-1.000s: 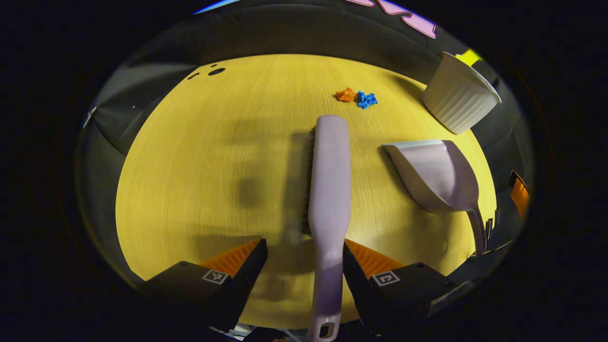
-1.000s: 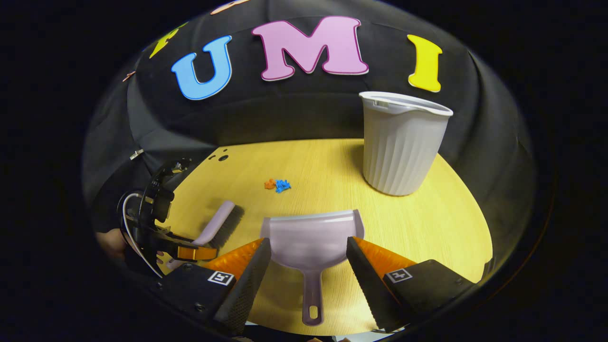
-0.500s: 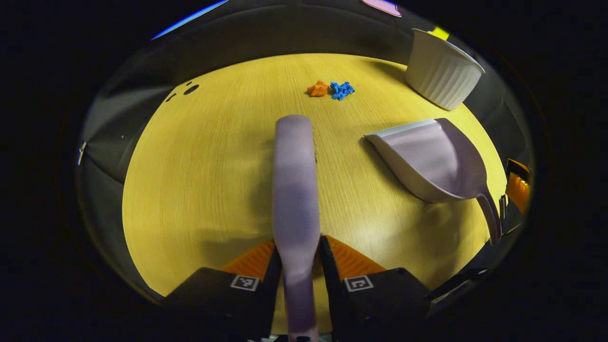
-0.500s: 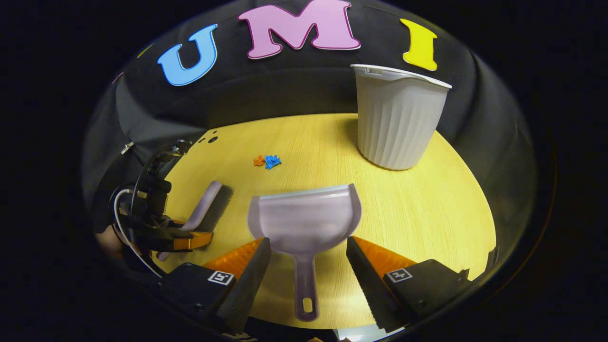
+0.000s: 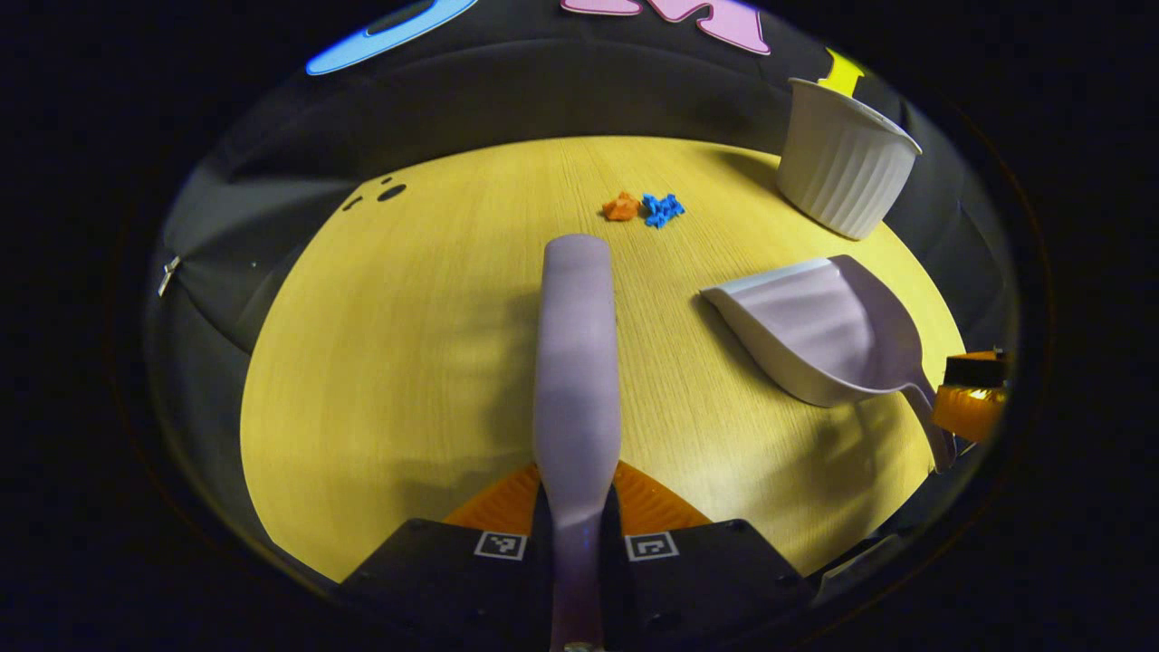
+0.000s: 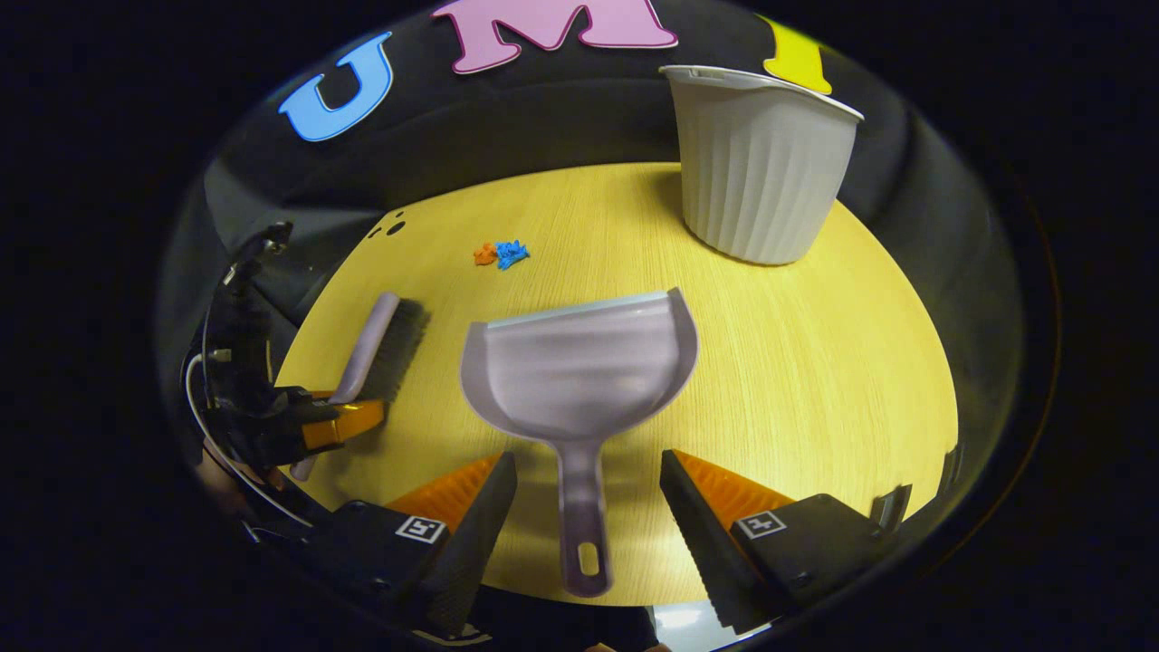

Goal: Pick up the small broom and dustpan from the desktop, sweep the trash into the dustpan with the broom, and then empty the trash into the garbage bin.

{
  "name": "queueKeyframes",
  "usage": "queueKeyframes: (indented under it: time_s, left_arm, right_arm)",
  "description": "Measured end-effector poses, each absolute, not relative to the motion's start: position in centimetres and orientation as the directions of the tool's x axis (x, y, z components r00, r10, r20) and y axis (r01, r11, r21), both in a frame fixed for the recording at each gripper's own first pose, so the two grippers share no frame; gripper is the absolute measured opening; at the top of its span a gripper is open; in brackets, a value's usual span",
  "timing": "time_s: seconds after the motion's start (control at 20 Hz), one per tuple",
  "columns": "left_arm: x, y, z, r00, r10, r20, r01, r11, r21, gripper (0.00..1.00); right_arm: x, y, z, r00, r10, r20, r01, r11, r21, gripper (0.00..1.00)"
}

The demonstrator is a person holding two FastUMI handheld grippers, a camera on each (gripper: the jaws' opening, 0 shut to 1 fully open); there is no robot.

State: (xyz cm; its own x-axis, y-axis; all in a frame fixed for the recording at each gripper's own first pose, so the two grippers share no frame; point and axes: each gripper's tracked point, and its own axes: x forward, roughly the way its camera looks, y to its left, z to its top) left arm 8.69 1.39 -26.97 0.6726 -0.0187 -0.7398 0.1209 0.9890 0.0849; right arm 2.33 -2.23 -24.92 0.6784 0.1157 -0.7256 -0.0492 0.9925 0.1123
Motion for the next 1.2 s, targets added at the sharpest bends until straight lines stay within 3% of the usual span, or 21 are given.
queueKeyframes:
  time_s: [0.2, 0.3, 0.35, 0.65, 0.75, 0.95, 1.05, 1.1, 1.2]
  left_arm:
    - [8.3, 3.1, -23.9, 0.727, 0.021, -0.686, 0.072, 0.992, 0.107, 0.22]
    - [8.0, 4.5, -21.8, 0.767, 0.073, -0.638, 0.049, 0.984, 0.172, 0.29]
    - [7.8, 4.6, -21.2, 0.773, 0.074, -0.63, 0.048, 0.983, 0.175, 0.25]
    - [6.9, 7.1, -20.0, 0.762, 0.162, -0.627, -0.086, 0.985, 0.15, 0.29]
    - [6.5, 7.6, -20.2, 0.753, 0.175, -0.634, -0.118, 0.984, 0.132, 0.25]
    - [5.4, 8.3, -20.6, 0.737, 0.195, -0.647, -0.162, 0.981, 0.11, 0.25]
    - [5.5, 8.1, -20.9, 0.732, 0.197, -0.652, -0.178, 0.979, 0.096, 0.25]
    - [5.6, 8.1, -21.0, 0.729, 0.198, -0.655, -0.182, 0.979, 0.093, 0.25]
    - [6.0, 7.8, -21.4, 0.726, 0.188, -0.662, -0.183, 0.98, 0.079, 0.25]
  right_arm:
    - [2.0, -3.0, -27.3, 0.634, 0.093, -0.768, -0.019, 0.994, 0.104, 0.99]
    - [2.1, -3.3, -28.5, 0.614, 0.073, -0.786, 0.009, 0.995, 0.1, 0.99]
    - [2.2, -3.3, -28.9, 0.604, 0.067, -0.794, 0.016, 0.995, 0.097, 0.99]
    - [3.6, -2.4, -30.9, 0.561, 0.045, -0.826, 0.008, 0.998, 0.059, 1.0]
    - [4.5, -2.2, -30.9, 0.564, 0.042, -0.824, 0.006, 0.998, 0.055, 1.0]
    - [5.0, -3.4, -31.2, 0.549, -0.015, -0.835, 0.057, 0.998, 0.019, 0.83]
    - [4.9, -3.6, -30.7, 0.541, -0.01, -0.841, 0.048, 0.999, 0.019, 0.54]
    - [5.1, -3.5, -31.3, 0.533, 0.001, -0.846, 0.035, 0.999, 0.023, 0.47]
    - [4.9, -3.5, -31.0, 0.523, 0.039, -0.852, -0.036, 0.999, 0.023, 0.44]
